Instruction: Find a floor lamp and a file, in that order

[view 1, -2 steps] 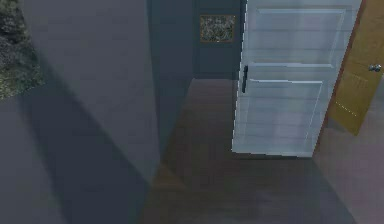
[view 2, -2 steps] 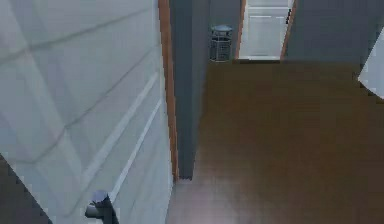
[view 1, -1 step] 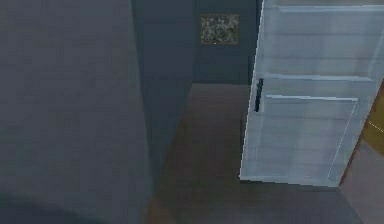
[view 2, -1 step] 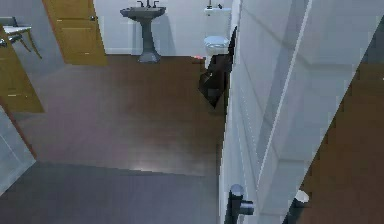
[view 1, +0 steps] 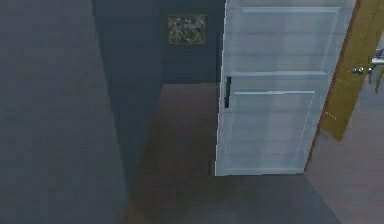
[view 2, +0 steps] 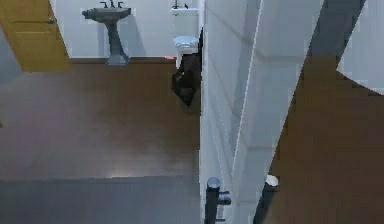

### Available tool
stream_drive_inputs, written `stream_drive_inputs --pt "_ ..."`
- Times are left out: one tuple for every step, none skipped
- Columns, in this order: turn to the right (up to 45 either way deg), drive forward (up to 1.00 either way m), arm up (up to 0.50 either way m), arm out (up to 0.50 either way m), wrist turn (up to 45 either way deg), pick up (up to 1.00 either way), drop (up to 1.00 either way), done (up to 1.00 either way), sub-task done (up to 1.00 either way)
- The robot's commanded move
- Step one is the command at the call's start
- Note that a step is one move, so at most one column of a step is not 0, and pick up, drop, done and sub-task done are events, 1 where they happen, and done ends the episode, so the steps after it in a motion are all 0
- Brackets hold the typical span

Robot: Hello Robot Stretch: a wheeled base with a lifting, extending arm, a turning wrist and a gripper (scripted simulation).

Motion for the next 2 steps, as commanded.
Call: stream_drive_inputs --pt "0.0 0.30 0.00 0.00 0.0 0.00 0.00 0.00 0.00" --pt "45.0 0.00 0.00 0.00 0.0 0.00 0.00 0.00 0.00"
